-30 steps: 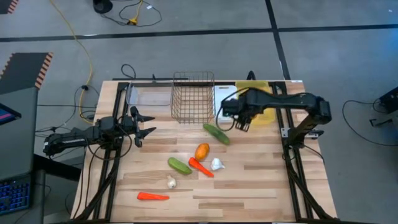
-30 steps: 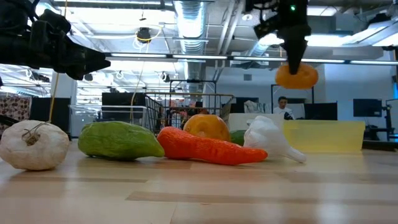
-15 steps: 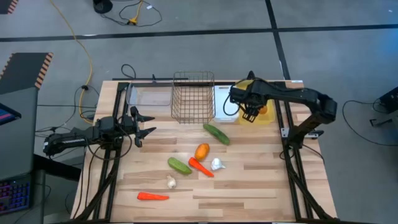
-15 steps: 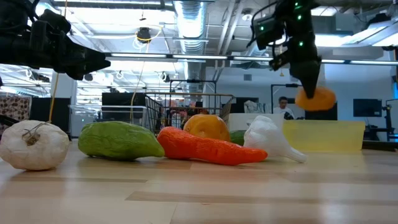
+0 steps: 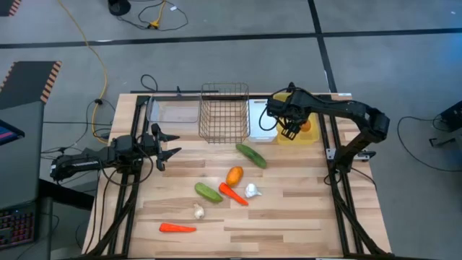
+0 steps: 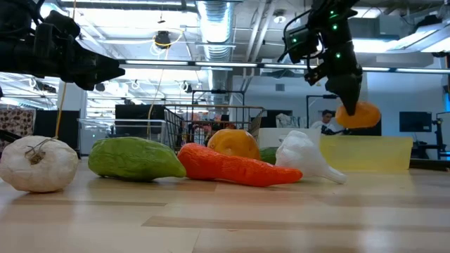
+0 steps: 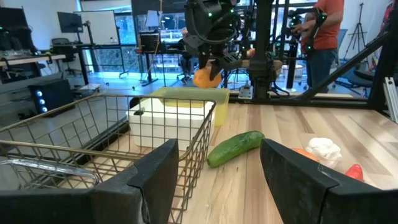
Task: Sort produce into baskets
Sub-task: Put the bottom potato into the yellow bin, then put the bottom carrot into the wire basket
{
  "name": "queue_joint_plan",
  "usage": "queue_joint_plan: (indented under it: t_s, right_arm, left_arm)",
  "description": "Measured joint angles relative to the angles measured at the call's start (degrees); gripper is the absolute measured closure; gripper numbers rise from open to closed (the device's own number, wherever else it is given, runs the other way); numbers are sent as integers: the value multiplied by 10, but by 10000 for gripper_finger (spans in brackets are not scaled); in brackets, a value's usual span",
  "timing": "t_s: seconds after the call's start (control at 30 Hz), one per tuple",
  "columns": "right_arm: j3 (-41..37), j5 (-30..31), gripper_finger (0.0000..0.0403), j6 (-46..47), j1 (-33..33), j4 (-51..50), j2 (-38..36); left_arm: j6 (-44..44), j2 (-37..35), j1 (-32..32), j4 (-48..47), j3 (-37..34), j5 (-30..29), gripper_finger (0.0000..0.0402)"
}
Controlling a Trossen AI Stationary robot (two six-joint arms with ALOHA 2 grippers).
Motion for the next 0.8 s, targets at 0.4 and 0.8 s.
queue_joint_plan:
  t_s: [0.4, 0.8]
  right_arm:
    - [0, 0, 133, -1, 0, -1, 0]
    - [0, 0, 95, 3, 0, -1, 0]
  left_arm:
    - [0, 0, 0, 0, 0, 0, 187]
    - [-44, 0, 0, 0, 0, 11, 187]
